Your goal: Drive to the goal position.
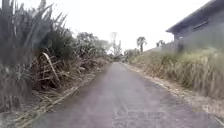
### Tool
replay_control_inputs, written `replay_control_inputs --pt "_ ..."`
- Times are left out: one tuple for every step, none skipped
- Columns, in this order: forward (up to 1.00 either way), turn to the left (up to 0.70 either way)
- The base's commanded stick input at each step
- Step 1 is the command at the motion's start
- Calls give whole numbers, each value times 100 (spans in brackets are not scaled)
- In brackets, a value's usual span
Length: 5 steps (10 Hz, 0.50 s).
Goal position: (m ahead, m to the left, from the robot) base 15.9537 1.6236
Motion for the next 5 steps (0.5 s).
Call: replay_control_inputs --pt "100 0" --pt "100 0" --pt "100 0" --pt "100 0" --pt "100 0"
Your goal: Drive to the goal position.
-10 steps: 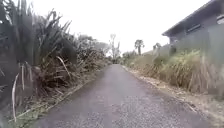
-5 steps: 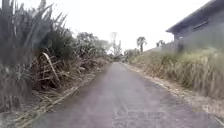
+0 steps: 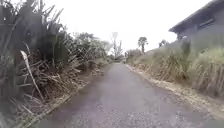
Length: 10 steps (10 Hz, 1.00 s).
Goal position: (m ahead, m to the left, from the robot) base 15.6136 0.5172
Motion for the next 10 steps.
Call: replay_control_inputs --pt "100 -26" --pt "100 -12" --pt "100 0" --pt "100 0" --pt "100 0" --pt "100 0" --pt "100 0" --pt "100 0" --pt "100 0" --pt "100 -39"
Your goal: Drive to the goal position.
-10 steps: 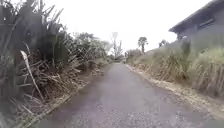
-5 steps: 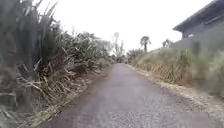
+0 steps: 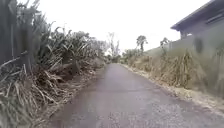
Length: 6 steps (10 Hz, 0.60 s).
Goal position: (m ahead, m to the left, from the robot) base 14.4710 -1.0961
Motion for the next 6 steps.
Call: replay_control_inputs --pt "100 -39" --pt "100 0" --pt "100 0" --pt "100 0" --pt "100 0" --pt "100 -7"
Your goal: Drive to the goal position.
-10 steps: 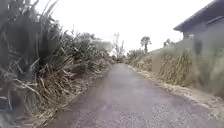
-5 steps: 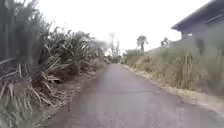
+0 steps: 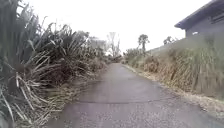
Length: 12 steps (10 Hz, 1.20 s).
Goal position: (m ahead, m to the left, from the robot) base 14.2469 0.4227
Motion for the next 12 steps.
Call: replay_control_inputs --pt "100 -15" --pt "100 -22" --pt "100 -28" --pt "100 -34" --pt "100 0" --pt "100 0" --pt "100 0" --pt "100 0" --pt "100 0" --pt "100 0" --pt "100 0" --pt "100 -40"
